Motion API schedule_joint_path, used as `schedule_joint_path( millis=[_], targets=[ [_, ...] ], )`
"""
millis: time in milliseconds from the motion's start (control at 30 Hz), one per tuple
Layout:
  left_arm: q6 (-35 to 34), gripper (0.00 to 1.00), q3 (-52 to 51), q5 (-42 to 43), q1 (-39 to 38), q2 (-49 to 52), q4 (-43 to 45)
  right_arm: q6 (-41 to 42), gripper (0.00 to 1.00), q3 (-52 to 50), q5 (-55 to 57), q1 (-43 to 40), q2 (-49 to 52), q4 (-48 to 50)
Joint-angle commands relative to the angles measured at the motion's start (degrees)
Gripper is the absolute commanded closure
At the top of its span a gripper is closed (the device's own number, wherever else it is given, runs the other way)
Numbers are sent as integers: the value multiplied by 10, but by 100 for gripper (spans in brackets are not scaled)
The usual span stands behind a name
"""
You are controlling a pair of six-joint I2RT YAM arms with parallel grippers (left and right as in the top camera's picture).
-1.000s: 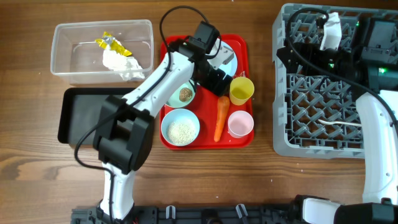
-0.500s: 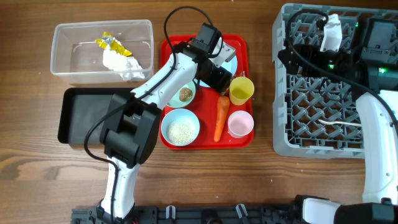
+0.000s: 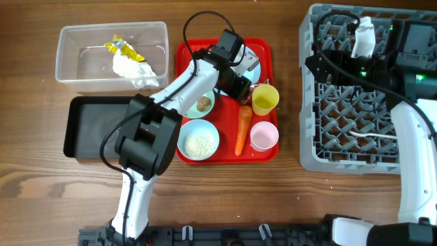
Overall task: Sort waste into correct bins and load items into the dishwasher rack
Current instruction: 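Reach the left gripper to the red snack wrapper beside the plate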
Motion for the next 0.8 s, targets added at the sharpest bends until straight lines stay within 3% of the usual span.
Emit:
schedule_joint_path(
  millis=[0,67,200,233,533,767],
  targets=[
    [2,59,-4,18,0,6,2,-10,12,9,12,-2,-6,-1],
    [2,67,-4,18,0,7,2,-10,12,9,12,-2,-6,0],
    [2,94,-4,18,0,7,2,-10,12,9,15,-2,-6,0],
    [2,96,-4,18,0,7,2,-10,12,9,17,-2,-6,0],
    [-6,96,-3,18,0,-1,2,-10,12,9,17,-2,-6,0],
    [-44,96,1,18,17,-71,2,-11,12,9,19,-2,-6,0]
  ],
)
